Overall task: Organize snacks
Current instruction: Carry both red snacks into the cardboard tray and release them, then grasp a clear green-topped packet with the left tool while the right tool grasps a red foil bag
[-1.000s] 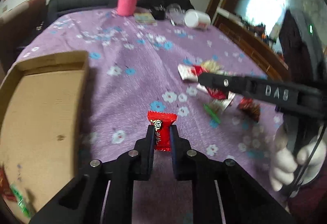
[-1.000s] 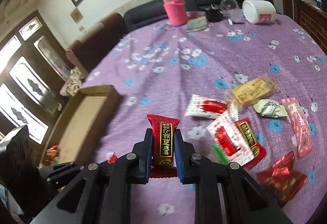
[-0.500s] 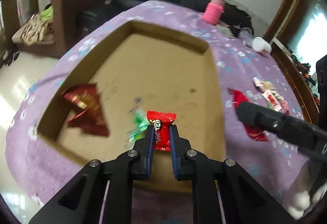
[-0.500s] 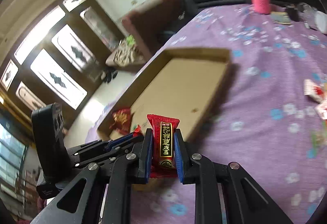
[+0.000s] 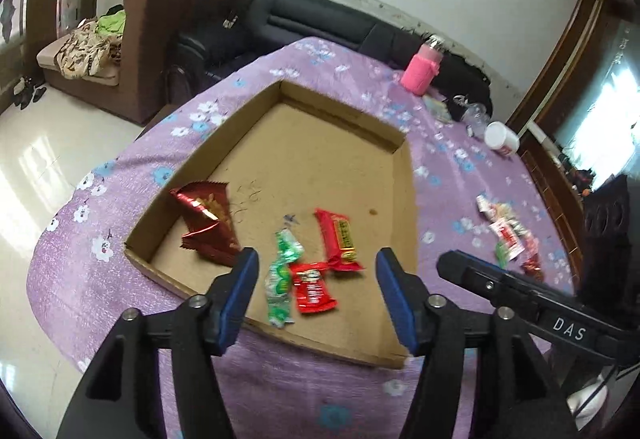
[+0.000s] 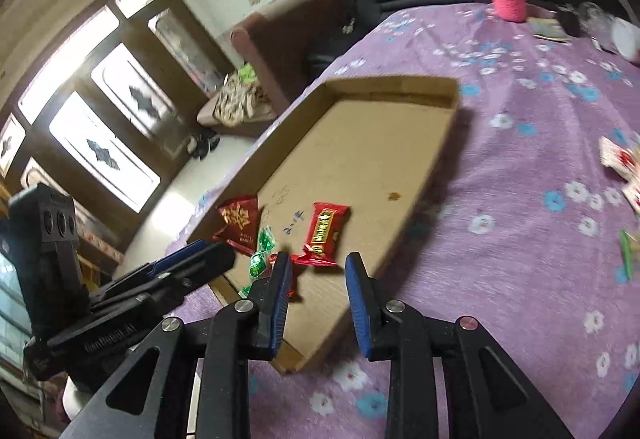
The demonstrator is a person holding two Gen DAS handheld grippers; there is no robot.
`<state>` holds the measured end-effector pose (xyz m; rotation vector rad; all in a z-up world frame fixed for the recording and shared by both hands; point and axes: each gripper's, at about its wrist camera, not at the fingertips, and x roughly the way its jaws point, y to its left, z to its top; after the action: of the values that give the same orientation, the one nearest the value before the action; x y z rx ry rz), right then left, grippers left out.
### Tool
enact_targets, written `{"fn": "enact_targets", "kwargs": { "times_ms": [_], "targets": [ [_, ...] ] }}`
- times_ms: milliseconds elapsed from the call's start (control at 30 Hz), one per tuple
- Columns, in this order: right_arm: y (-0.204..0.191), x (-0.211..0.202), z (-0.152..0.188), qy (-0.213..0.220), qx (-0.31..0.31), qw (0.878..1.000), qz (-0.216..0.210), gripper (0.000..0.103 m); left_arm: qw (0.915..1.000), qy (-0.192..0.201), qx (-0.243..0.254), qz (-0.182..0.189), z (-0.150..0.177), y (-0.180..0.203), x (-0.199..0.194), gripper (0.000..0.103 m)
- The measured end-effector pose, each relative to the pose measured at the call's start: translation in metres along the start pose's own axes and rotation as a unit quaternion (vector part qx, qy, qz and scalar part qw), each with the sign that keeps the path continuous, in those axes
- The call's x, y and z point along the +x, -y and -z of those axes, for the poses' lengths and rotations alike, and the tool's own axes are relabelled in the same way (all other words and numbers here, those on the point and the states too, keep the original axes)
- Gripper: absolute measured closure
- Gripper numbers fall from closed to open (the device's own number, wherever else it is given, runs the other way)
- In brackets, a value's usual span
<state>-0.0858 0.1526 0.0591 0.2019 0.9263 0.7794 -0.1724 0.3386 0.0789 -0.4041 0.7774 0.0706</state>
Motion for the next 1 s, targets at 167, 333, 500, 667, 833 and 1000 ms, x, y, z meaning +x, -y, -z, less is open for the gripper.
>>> {"fn": "enact_targets", "kwargs": {
  "times_ms": [167,333,500,667,833,1000],
  "targets": [
    [0.04,-0.04,0.017,0.039,0.046,0.998,0.022,0.066,0.9986,0.001,0.024,0.047,0.004,0.035,-0.006,0.034],
    [0.098,-0.085,0.036,0.072,0.121,0.989,0.045,0.066,0.9941,-0.029,0.056,0.088,0.015,0.075,0.007,0.033],
    [0.132,-0.123,0.054,0.098,0.161,0.978,0.084,0.065,0.9862,-0.067,0.085,0.125,0.03,0.109,0.029,0.033],
    [0.151,-0.148,0.069,0.12,0.185,0.97,0.099,0.062,0.9806,-0.102,0.092,0.14,0.043,0.126,0.046,0.033],
    [0.168,-0.16,0.073,0.126,0.194,0.967,0.109,0.062,0.9782,-0.124,0.093,0.139,0.047,0.135,0.062,0.033],
    [0.179,-0.173,0.072,0.134,0.187,0.966,0.121,0.062,0.9745,-0.132,0.107,0.147,0.054,0.147,0.066,0.032]
  ]
}}
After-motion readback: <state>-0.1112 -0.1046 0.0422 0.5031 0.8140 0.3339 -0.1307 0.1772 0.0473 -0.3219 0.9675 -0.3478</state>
